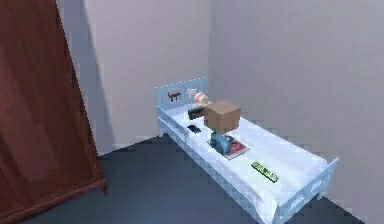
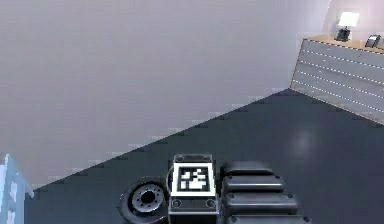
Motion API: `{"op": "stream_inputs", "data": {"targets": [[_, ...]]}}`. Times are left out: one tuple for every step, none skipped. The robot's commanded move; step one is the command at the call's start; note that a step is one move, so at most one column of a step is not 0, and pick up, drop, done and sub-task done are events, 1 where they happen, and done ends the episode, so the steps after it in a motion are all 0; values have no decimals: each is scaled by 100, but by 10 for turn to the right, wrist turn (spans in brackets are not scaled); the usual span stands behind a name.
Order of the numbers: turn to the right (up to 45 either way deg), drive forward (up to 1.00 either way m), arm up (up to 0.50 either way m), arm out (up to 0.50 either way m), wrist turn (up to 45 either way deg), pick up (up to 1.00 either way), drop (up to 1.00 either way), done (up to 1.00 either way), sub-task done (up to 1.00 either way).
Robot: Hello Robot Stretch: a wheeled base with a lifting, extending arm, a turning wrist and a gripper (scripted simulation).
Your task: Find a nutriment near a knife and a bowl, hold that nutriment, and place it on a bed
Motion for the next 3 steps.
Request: {"op": "stream_inputs", "data": {"targets": [[450, 0, 0, 0, 0, 0, 0, 0, 0], [450, 0, 0, 0, 0, 0, 0, 0, 0], [450, 0, 0, 0, 0, 0, 0, 0, 0]]}}
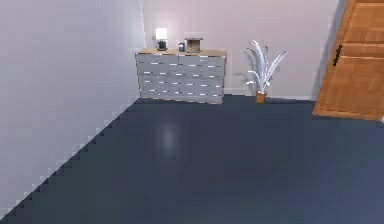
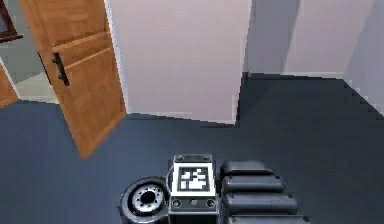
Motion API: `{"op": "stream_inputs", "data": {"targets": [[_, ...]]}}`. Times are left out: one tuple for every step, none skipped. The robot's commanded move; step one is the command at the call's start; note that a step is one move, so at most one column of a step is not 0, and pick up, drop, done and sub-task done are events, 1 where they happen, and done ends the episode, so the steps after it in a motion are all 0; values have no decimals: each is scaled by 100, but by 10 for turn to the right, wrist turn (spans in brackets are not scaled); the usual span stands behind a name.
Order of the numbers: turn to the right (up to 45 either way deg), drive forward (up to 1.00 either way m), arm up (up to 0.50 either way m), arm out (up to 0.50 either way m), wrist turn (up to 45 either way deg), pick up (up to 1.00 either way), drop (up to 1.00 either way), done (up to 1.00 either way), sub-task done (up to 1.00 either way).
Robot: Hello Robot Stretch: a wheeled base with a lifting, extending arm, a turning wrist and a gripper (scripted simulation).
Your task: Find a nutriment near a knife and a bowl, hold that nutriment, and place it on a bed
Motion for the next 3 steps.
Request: {"op": "stream_inputs", "data": {"targets": [[90, 0, 0, 0, 0, 0, 0, 0, 0], [0, 15, 0, 0, 0, 0, 0, 0, 0], [-450, 0, 0, 0, 0, 0, 0, 0, 0]]}}
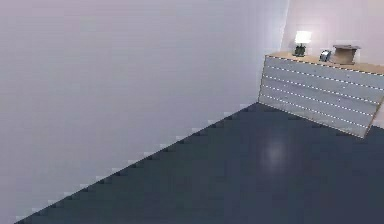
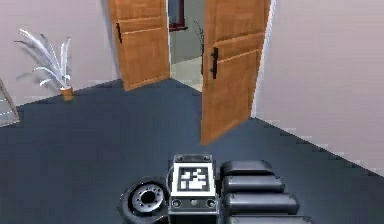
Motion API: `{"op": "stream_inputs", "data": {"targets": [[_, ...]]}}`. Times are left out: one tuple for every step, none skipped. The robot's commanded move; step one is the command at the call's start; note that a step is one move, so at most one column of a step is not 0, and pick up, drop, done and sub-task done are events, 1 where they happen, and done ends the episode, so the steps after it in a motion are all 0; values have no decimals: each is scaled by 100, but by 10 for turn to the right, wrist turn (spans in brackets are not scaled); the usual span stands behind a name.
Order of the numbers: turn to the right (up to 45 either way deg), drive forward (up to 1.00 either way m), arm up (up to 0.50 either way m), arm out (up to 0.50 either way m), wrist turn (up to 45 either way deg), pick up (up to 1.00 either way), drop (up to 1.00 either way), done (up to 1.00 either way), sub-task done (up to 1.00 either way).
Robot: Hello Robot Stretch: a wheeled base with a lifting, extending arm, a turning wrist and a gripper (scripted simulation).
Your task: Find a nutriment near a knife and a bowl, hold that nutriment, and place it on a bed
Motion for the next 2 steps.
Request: {"op": "stream_inputs", "data": {"targets": [[-390, 0, 0, 0, 0, 0, 0, 0, 0], [0, 15, 0, 0, 0, 0, 0, 0, 0]]}}
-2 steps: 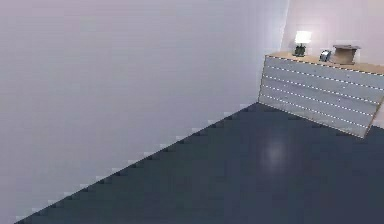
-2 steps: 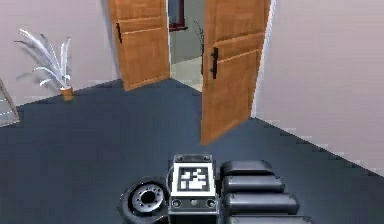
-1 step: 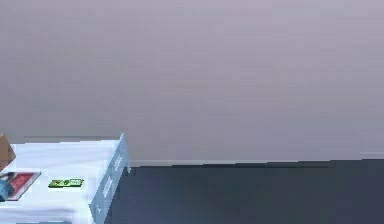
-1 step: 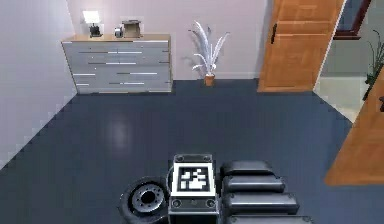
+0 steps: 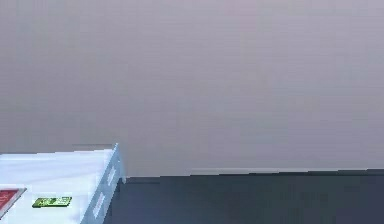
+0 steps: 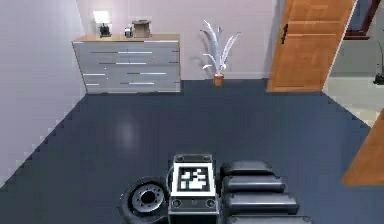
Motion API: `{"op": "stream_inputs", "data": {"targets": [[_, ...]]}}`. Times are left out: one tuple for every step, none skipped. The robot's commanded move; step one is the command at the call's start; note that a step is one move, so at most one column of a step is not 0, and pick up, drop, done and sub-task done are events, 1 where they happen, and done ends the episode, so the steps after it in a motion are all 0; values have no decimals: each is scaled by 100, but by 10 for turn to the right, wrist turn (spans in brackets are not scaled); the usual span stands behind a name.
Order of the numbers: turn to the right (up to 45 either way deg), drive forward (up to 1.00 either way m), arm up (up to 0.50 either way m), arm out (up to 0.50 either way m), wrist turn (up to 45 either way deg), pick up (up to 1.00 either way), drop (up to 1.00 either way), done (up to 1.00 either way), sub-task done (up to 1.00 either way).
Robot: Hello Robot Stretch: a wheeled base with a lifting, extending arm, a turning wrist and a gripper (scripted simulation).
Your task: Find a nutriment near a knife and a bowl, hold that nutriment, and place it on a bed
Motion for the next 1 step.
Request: {"op": "stream_inputs", "data": {"targets": [[-450, 0, 0, 0, 0, 0, 0, 0, 0]]}}
